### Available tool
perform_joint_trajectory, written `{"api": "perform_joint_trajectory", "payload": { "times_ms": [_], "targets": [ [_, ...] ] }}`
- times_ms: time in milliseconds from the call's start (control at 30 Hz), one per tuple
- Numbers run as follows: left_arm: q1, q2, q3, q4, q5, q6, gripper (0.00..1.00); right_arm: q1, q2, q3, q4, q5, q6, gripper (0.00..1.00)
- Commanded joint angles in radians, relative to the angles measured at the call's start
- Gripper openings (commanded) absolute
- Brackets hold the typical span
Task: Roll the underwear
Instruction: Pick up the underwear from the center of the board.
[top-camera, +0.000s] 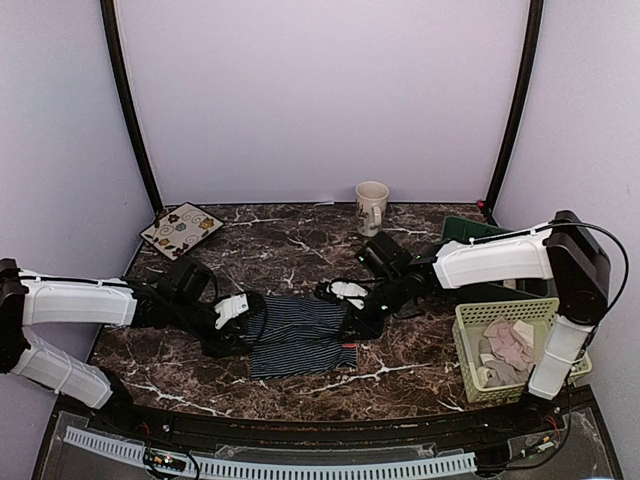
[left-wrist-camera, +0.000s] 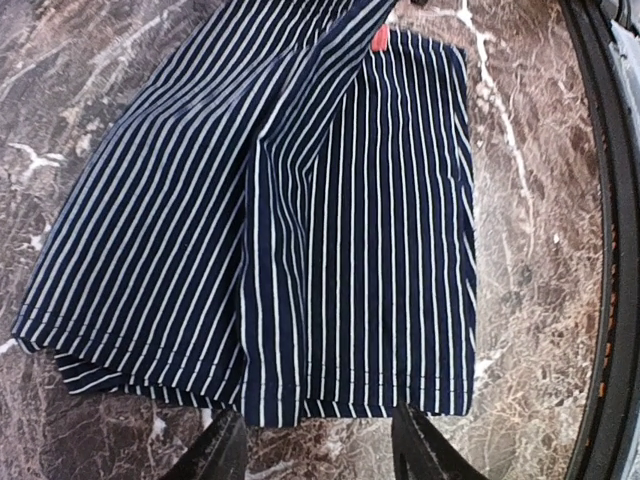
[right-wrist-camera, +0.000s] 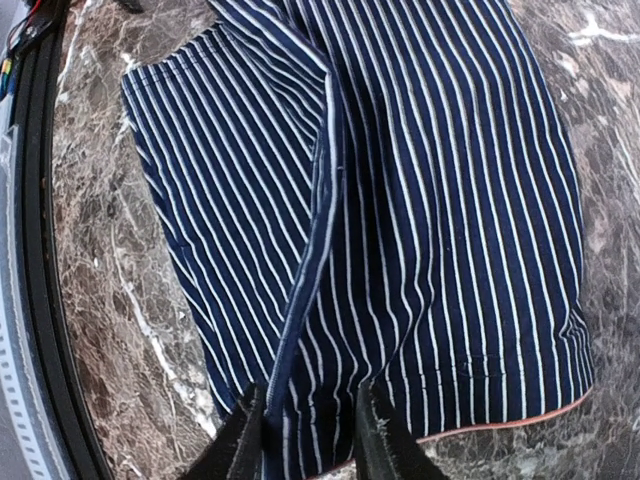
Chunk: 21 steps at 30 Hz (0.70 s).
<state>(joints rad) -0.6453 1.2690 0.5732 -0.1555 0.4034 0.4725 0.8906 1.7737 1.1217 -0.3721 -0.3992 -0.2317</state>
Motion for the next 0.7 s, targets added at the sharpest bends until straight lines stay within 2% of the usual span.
{"api": "perform_joint_trajectory", "payload": {
  "times_ms": [0, 167, 233, 300, 433, 500, 533, 667],
  "targets": [
    [-0.021, 0.050, 0.028, 0.043, -0.044, 0.048, 0.52, 0.007, 0.011, 0.021, -0.019, 0.008, -0.011, 0.21],
    [-0.044, 0.129, 0.063, 0.056, -0.084, 0.067, 0.50, 0.007, 0.008, 0.023, -0.025, 0.016, -0.018, 0.07],
    [-0.055, 0.146, 0.072, 0.057, -0.097, 0.078, 0.46, 0.007, 0.006, 0.023, -0.024, 0.021, -0.022, 0.03],
    [-0.061, 0.153, 0.075, 0.057, -0.104, 0.081, 0.37, 0.007, 0.005, 0.024, -0.028, 0.031, -0.029, 0.00],
    [-0.061, 0.136, 0.074, 0.054, -0.124, 0.057, 0.17, 0.005, -0.003, 0.024, -0.034, 0.074, -0.057, 0.00],
    [-0.061, 0.117, 0.073, 0.049, -0.133, 0.035, 0.11, 0.005, -0.010, 0.024, -0.039, 0.098, -0.077, 0.00],
    [-0.061, 0.108, 0.071, 0.050, -0.135, 0.027, 0.12, 0.004, -0.016, 0.024, -0.037, 0.111, -0.087, 0.00],
    [-0.056, 0.094, 0.071, 0.043, -0.100, -0.022, 0.35, 0.004, -0.027, 0.024, -0.041, 0.136, -0.126, 0.00]
  ]
}}
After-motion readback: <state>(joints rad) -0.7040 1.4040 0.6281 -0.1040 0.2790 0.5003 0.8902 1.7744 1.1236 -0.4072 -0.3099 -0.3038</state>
